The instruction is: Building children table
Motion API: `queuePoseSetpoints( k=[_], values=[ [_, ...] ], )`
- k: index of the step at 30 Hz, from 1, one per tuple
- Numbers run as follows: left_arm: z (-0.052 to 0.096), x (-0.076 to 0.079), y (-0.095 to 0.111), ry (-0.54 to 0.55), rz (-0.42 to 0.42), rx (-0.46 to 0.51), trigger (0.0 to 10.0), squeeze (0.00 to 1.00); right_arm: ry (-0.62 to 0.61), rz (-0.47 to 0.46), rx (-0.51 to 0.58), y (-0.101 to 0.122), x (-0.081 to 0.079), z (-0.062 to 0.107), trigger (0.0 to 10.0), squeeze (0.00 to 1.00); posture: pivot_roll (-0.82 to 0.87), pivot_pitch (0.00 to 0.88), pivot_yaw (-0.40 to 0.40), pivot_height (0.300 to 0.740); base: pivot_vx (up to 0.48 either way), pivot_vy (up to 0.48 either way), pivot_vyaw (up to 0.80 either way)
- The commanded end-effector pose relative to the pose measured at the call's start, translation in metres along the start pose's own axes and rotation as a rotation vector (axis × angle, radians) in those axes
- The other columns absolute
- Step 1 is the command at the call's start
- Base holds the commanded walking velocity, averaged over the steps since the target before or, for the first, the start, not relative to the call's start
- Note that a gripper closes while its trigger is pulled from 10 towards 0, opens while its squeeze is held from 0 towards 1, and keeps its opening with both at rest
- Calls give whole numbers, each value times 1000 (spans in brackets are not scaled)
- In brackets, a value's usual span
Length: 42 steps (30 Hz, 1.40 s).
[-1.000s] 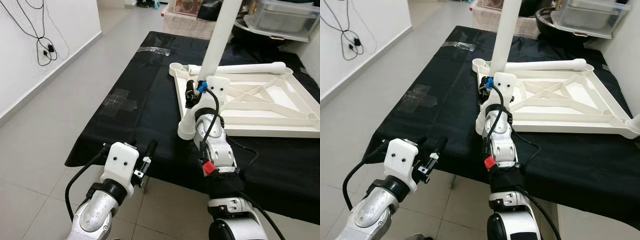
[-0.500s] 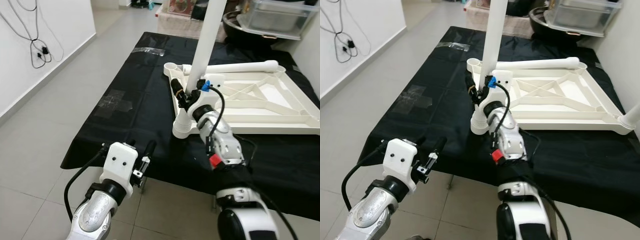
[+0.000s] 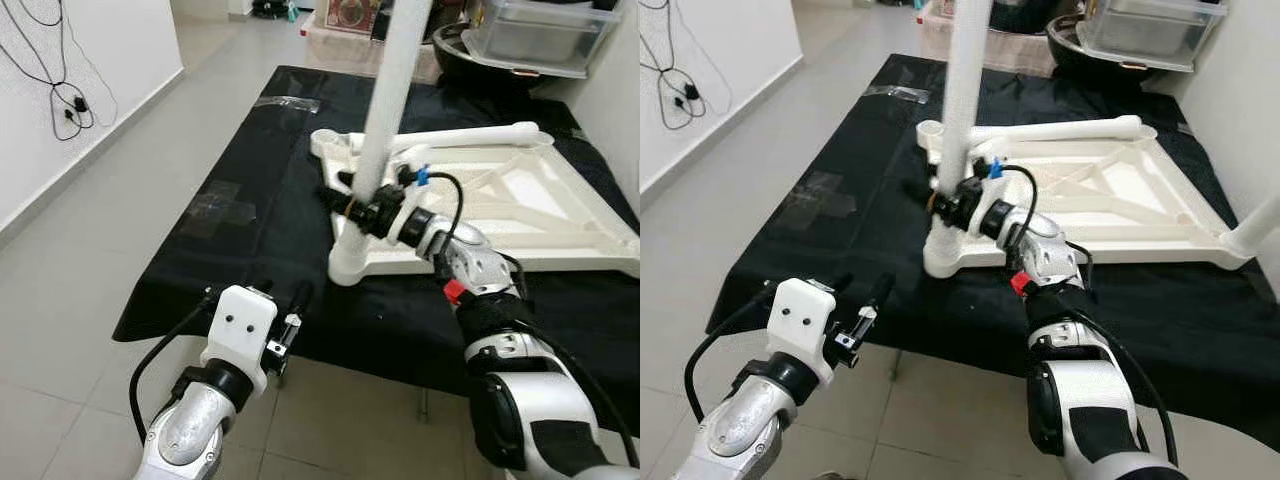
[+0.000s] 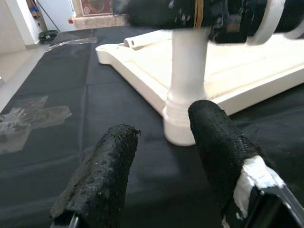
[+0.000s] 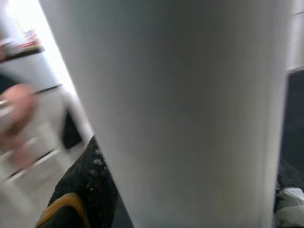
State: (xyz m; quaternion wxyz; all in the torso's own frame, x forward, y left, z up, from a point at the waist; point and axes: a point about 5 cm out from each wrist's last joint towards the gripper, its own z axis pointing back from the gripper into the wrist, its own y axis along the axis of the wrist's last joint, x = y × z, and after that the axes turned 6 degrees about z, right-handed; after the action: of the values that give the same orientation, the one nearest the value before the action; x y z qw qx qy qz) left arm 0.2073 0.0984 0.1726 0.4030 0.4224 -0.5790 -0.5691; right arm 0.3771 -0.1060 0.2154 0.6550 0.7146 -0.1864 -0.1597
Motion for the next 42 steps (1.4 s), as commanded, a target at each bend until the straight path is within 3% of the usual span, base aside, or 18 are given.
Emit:
queuePoseSetpoints(
  k=[1,3,7,8,9,10,16,20,22,23,24,25,27,30,37,40,41,42],
  values=[
    [2,2,-2,-1,-1,-8,10000,0,128,-14,-31,-3,-12,-11,10000,0,179,81,-84,740,0,0,0],
    [2,2,-2,-1,-1,-9,10000,0,281,-14,-45,-2,-21,-13,10000,0,179,82,-85,740,0,0,0],
    [2,2,-2,-1,0,-8,10000,0,387,-25,-32,1,-28,-15,10000,0,175,78,-85,740,0,0,0],
    [2,3,-3,-3,0,-7,10000,0,403,-23,-15,2,-29,-18,2745,0,173,75,-84,740,0,0,0],
    [2,3,-3,-3,0,-7,10000,0,403,-23,-15,2,-29,-18,2745,0,173,75,-84,740,0,0,0],
    [1,3,-2,-4,1,-5,10000,0,411,-35,6,3,-29,-20,0,0,174,75,-86,740,0,0,0],
    [0,3,-2,-6,0,-2,10000,0,234,12,74,4,-23,-27,0,0,173,76,-85,740,0,0,0],
    [-1,3,-3,-9,-3,0,10000,0,10,62,114,6,-13,-23,0,0,170,76,-82,740,0,0,0],
    [-1,3,-3,-9,-3,0,10000,0,10,62,114,6,-13,-23,0,0,170,76,-82,740,0,0,0],
    [-1,4,-2,-11,0,7,10000,0,-255,94,64,-2,-2,-14,0,0,159,78,-79,740,0,0,0],
    [-1,4,-2,-11,0,7,10000,0,-255,94,64,-2,-2,-14,0,0,159,78,-79,740,0,0,0],
    [-1,4,-1,-10,3,11,10000,0,-463,108,12,-11,6,-5,0,0,154,81,-74,740,0,0,0],
    [-1,4,-1,-10,3,11,10000,0,-463,108,12,-11,6,-5,0,0,154,81,-74,740,0,0,0],
    [-1,7,1,-11,8,24,10000,0,-952,115,-79,-27,18,24,0,0,153,81,-80,740,0,0,0],
    [-4,9,11,-5,11,68,10000,0,-1249,99,-57,-28,9,35,0,0,155,78,-84,740,0,0,0],
    [-4,9,14,-6,-5,78,10000,0,-1266,89,-44,-27,6,30,0,0,155,77,-86,740,0,0,0],
    [-3,9,17,-5,-11,87,10000,0,-1254,78,-22,-24,3,24,9569,0,155,77,-87,740,0,0,0],
    [-3,9,17,-5,-11,87,10000,0,-1254,78,-22,-24,3,24,9569,0,155,77,-87,740,0,0,0]
  ],
)
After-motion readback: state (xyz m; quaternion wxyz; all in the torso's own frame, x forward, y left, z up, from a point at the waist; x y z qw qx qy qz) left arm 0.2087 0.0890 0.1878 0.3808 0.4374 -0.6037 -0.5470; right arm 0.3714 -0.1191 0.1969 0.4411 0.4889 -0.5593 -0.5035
